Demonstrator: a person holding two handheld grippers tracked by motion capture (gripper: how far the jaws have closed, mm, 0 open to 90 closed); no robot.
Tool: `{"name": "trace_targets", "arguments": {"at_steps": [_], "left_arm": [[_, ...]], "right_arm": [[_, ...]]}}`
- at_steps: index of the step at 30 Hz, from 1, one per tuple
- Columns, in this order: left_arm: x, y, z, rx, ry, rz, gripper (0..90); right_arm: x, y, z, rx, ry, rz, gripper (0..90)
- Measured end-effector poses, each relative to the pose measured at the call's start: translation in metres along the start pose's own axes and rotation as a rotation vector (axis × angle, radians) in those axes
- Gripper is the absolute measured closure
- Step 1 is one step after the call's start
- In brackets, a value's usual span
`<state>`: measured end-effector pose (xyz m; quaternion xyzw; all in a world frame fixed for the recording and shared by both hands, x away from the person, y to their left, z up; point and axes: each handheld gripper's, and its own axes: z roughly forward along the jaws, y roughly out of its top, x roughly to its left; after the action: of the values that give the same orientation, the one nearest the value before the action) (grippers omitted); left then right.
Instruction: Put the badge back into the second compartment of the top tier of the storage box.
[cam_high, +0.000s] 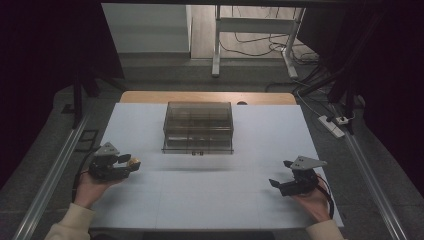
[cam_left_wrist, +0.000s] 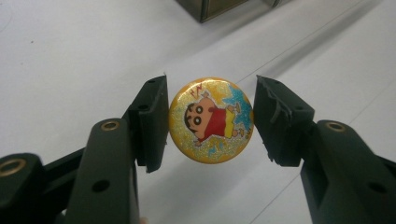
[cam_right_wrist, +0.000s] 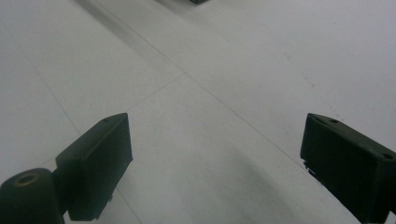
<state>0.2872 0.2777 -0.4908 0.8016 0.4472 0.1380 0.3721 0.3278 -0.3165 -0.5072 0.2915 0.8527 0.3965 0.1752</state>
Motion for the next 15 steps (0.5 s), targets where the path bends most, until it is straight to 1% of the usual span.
{"name": "trace_targets", "arguments": {"at_steps": [11,15], "left_arm": [[-0.0063,0.0067,-0.0064,-0.063,-0.007,0.005,46.9],[-0.0073,0.0091,-0.0085,-0.094,-0.017,-0.003,46.9]], "right_arm": [[0.0003,0.0002,0.0004,0.000,-0.003,0.001,8.4],[0.0005,0.0003,0.0006,-0.001,-0.003,0.002,8.4]]}}
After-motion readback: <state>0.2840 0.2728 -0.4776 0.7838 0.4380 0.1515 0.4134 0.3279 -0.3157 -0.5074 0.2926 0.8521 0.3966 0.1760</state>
